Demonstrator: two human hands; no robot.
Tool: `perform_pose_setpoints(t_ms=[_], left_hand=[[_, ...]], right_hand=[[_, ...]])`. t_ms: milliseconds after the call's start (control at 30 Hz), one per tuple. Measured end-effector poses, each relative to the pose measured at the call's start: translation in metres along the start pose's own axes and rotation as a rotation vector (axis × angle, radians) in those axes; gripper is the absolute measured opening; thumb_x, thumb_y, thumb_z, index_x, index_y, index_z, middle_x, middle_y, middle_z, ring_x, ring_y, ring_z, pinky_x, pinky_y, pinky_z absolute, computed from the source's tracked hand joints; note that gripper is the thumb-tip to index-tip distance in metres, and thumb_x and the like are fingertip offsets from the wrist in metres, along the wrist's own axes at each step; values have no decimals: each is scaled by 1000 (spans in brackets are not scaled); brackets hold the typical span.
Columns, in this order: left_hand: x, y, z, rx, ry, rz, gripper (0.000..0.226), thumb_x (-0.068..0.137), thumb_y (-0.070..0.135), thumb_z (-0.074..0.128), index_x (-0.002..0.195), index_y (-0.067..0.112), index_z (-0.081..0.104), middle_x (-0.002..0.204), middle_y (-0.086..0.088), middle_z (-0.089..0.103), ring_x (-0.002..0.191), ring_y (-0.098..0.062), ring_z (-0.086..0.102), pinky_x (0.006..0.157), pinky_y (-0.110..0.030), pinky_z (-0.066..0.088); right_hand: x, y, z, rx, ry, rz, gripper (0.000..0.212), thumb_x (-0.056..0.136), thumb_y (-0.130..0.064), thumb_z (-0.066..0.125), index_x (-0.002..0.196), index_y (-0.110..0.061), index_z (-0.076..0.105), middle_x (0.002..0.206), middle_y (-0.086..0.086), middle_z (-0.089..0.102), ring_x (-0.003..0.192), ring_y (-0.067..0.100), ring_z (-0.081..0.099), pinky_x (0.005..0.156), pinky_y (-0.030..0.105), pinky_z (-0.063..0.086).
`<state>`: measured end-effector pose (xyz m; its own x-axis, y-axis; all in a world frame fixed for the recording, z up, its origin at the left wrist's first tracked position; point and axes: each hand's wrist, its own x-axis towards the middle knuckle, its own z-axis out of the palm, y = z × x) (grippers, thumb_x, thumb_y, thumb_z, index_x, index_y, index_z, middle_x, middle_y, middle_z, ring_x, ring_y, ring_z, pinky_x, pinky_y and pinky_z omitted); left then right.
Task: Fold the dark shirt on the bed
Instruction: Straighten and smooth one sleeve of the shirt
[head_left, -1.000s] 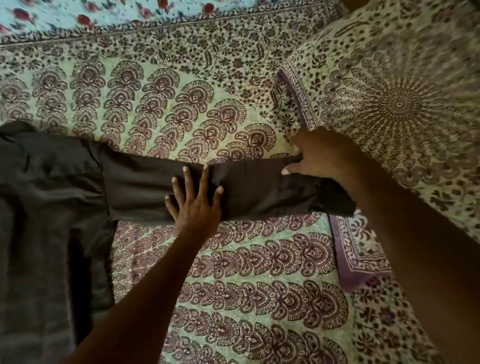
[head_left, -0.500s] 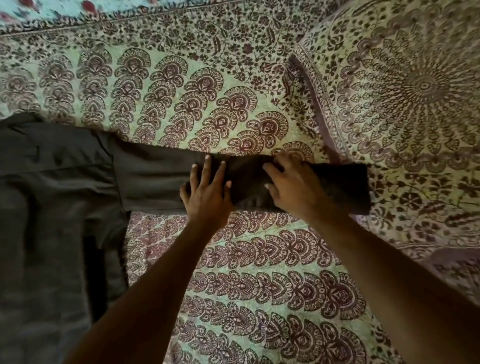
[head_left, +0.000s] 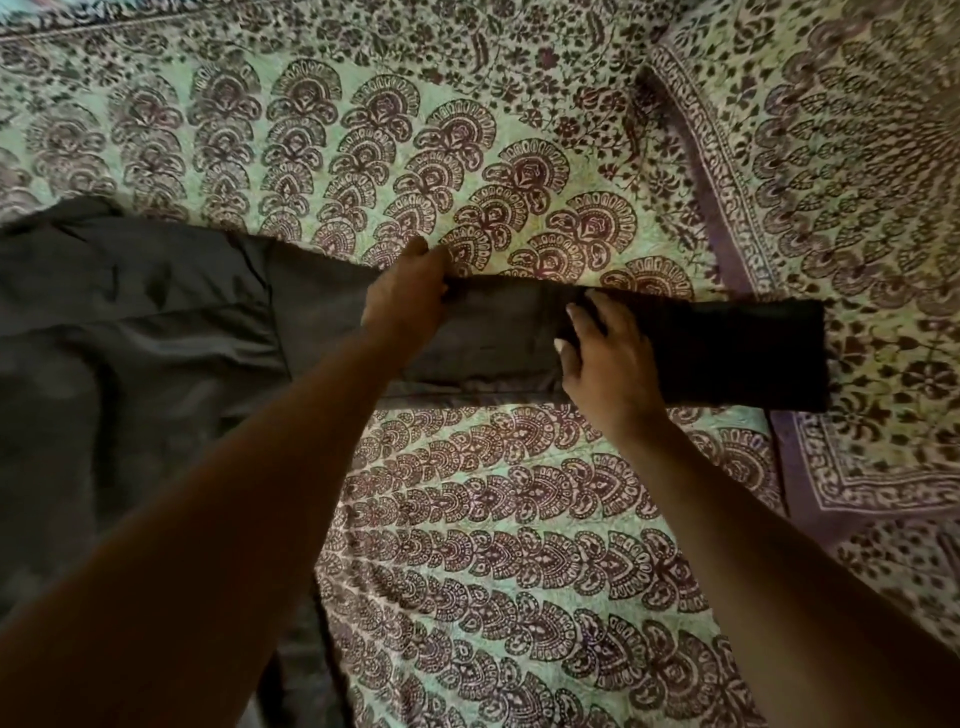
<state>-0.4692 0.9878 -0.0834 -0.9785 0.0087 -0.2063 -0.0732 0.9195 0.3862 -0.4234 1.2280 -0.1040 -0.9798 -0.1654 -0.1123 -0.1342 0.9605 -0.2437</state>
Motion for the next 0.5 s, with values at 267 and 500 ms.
perform_pose_setpoints(t_ms=[267,500], left_hand=[[-14,7,13,-245,145,54,44,87,-8,55,129,6,53,137,-18,43,106,-40,59,87,-54,57],[-72,-49,1,27,439,-231,30,89,11,59,118,8,63,127,-21,55,111,-44,53,83,-55,52]], right_hand=[[-6,-44,23,-19,88,-95,60,105,-48,40,154,-14,41,166,16,27,153,36,26,114,54,37],[-20,-45,41,-82,156,177,73,105,-60,29,156,-8,36,168,14,26,156,32,23,121,56,26]])
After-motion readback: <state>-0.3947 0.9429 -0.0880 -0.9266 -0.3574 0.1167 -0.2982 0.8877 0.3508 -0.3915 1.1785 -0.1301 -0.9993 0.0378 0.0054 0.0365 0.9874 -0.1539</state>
